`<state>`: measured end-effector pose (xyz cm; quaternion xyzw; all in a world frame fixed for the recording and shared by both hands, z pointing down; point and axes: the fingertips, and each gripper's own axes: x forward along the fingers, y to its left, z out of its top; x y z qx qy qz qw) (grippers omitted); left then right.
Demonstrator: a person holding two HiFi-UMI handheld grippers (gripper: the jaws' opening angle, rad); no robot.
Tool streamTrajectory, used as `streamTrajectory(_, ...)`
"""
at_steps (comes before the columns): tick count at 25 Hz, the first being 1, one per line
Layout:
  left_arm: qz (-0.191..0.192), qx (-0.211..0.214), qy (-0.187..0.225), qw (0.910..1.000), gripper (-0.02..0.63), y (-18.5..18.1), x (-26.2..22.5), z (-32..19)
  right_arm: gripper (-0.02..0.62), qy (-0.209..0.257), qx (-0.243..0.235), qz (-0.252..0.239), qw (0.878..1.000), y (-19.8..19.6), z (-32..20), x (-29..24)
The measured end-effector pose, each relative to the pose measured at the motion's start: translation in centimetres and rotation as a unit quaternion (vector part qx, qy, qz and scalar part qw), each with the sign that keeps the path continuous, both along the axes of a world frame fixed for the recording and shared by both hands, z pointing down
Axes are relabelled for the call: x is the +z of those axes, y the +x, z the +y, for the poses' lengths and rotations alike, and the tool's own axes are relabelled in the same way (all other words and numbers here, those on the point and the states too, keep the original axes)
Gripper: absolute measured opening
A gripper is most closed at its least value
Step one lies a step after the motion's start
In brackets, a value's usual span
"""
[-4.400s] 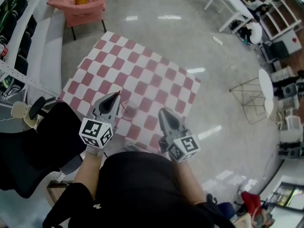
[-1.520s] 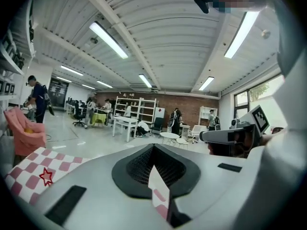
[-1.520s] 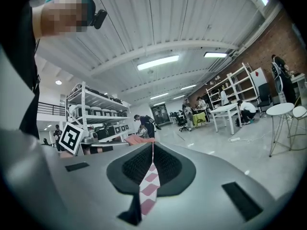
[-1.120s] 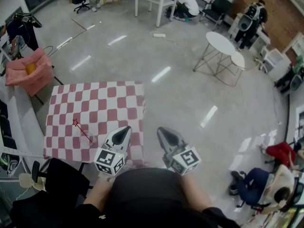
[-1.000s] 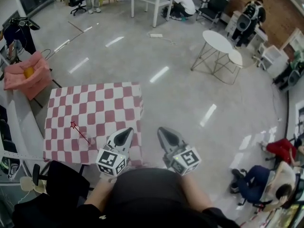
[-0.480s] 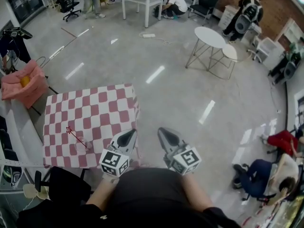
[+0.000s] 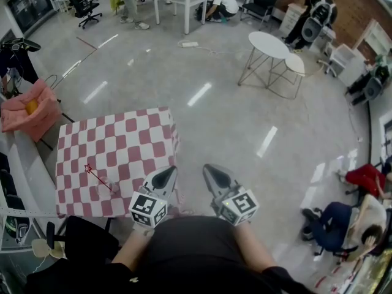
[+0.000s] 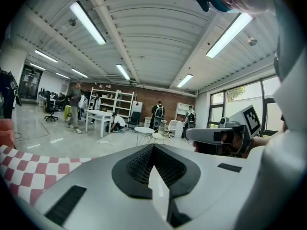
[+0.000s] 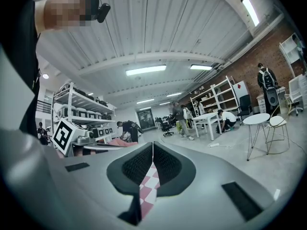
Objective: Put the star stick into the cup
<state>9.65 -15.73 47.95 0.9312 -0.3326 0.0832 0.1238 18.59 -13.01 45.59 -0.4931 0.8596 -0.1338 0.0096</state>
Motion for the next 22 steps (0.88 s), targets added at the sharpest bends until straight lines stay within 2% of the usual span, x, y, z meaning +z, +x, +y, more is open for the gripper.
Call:
streamTrajectory(12,-0.004,0.006,-0.002,1.0000,0.041,0.33,0.12,0.07,0.020,0.002,0.008,-0.013,1.000,0.38,-0.15,-0.25)
streamTrajectory(22,-0.004,0.007,-0.001,1.0000,0.041,0.19,-0.13,0.24,0.021,-0.007,0.019,-0.001,1.000,0.47,-0.15,-0.29)
